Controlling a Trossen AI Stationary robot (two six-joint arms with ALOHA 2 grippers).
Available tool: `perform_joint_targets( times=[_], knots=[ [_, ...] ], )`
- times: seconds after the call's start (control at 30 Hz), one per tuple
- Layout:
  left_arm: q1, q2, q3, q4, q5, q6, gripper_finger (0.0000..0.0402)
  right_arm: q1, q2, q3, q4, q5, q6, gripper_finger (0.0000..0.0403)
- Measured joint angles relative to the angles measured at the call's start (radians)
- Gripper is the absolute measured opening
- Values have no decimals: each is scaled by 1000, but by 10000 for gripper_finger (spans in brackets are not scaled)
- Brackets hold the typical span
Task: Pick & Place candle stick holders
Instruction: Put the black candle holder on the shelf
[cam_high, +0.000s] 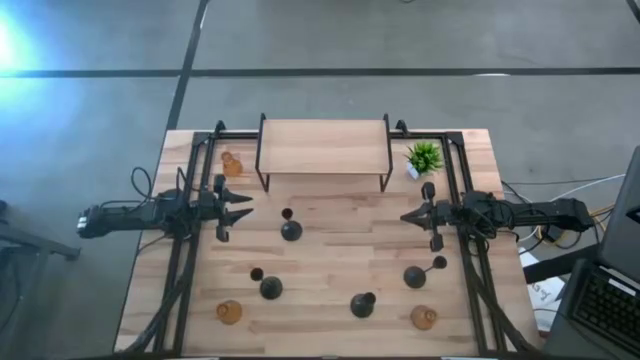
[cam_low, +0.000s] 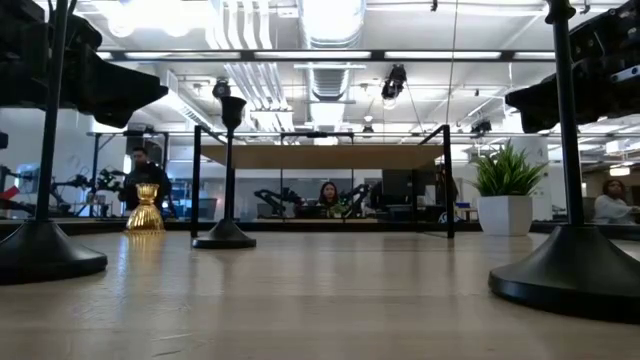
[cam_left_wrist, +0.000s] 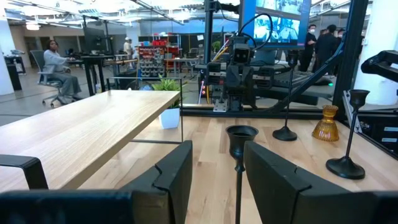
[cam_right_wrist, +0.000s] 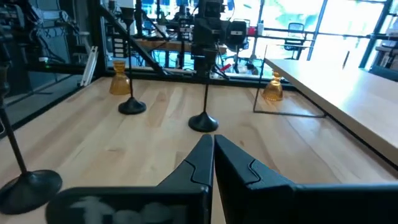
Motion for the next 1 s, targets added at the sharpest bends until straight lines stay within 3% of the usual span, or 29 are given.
perform_joint_targets(
  times=[0.13, 0.23, 0.37, 0.47, 0.6, 0.83, 1.0],
  knots=[
    [0, 0, 0, 0, 0, 0, 149, -2, 1, 0, 120, 1, 18, 8],
    [0, 0, 0, 0, 0, 0, 149, -2, 4, 0, 437, 31, 131, 8],
    [0, 0, 0, 0, 0, 0, 149, -2, 7, 0, 901, 224, 279, 8],
    [0, 0, 0, 0, 0, 0, 149, -3, 5, 4, 1105, 253, 261, 8],
    [0, 0, 0, 0, 0, 0, 149, -3, 20, 105, 966, 201, 110, 8],
    [0, 0, 0, 1, -28, 65, 149, -2, 182, 492, 251, 201, 61, 8],
    [0, 0, 0, 7, -102, 85, 149, -2, 352, 722, -25, 199, 101, 8]
  ],
)
